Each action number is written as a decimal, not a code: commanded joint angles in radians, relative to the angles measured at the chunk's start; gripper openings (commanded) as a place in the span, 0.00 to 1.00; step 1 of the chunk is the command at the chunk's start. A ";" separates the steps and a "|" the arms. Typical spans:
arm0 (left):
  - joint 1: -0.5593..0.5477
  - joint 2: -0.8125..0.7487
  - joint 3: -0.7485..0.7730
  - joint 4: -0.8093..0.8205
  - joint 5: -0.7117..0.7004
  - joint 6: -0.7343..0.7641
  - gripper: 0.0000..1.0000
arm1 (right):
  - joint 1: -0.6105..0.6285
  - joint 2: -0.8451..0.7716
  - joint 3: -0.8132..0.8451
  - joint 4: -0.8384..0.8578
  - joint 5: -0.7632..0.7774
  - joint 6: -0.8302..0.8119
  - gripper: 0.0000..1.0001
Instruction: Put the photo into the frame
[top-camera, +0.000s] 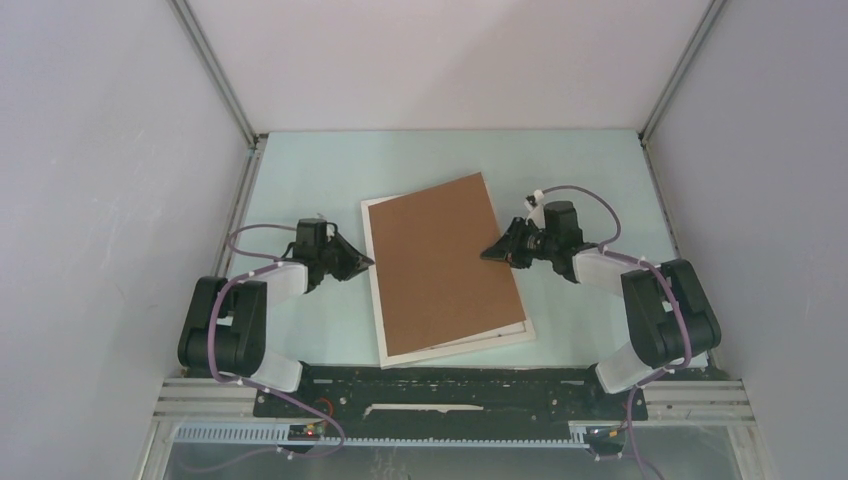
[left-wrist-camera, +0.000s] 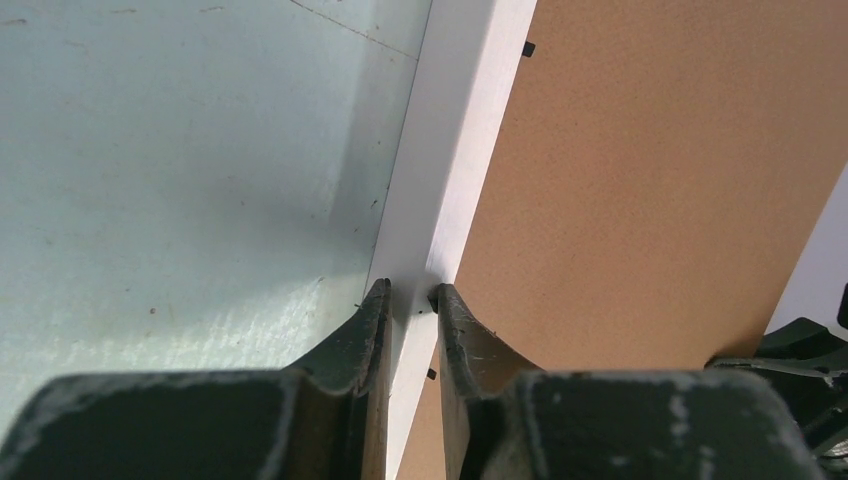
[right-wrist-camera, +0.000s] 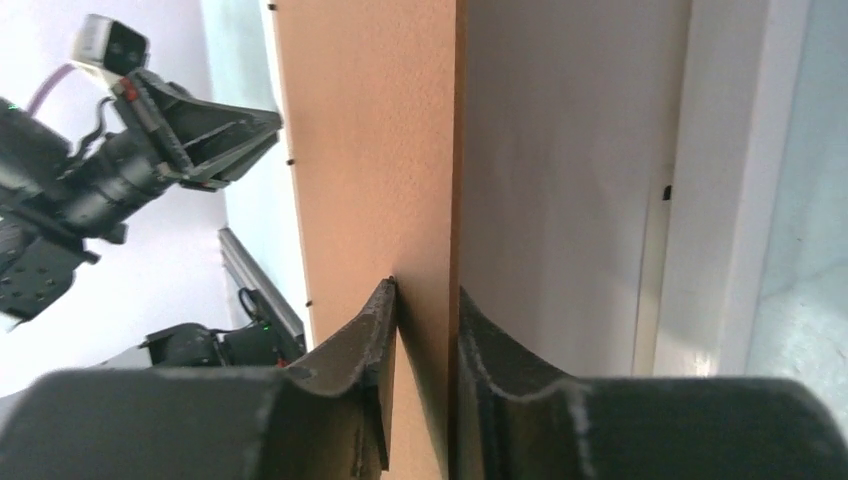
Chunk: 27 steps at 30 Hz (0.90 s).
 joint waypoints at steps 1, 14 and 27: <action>-0.060 0.039 -0.035 -0.028 0.047 -0.009 0.06 | 0.067 -0.009 0.074 -0.242 0.127 -0.198 0.32; -0.060 0.031 -0.036 -0.036 0.043 -0.005 0.04 | 0.103 -0.004 0.167 -0.456 0.275 -0.334 0.61; -0.059 0.012 -0.027 -0.059 0.033 0.009 0.03 | 0.196 -0.024 0.294 -0.660 0.546 -0.409 0.86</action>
